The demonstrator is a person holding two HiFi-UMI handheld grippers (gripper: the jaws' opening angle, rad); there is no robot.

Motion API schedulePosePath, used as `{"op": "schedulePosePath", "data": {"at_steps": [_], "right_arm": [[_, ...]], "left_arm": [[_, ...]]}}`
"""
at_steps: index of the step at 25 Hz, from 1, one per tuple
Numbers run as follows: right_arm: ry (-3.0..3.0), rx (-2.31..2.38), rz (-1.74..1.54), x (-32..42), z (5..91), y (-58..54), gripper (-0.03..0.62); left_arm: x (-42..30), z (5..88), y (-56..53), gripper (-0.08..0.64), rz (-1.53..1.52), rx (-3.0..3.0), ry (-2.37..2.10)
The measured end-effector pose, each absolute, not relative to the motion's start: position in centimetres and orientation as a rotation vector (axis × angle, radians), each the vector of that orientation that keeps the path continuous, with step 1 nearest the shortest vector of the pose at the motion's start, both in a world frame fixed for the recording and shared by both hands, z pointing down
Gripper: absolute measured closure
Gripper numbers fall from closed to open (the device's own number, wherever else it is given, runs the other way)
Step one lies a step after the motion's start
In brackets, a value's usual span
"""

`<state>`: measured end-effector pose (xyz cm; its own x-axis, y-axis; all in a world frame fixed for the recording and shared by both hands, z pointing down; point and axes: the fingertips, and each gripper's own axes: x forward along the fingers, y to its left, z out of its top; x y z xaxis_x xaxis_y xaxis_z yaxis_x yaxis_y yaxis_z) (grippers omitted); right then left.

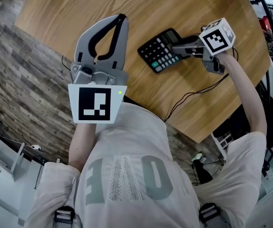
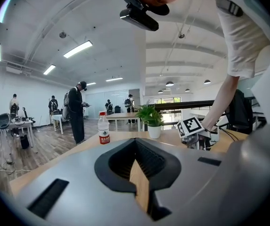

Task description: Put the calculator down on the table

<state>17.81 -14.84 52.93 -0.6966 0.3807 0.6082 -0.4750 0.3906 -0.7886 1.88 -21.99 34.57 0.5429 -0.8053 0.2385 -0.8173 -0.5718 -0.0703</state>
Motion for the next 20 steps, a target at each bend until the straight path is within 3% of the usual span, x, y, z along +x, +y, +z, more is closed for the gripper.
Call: {"op": "schedulePosePath", "data": {"at_steps": [20], "right_arm": [[-1.935, 0.127, 1.318, 17.5, 54.8, -15.7, 0.464]], "left_arm": [[3.9, 36.3, -22.9, 0.552, 0.393, 2.732, -1.351]]}}
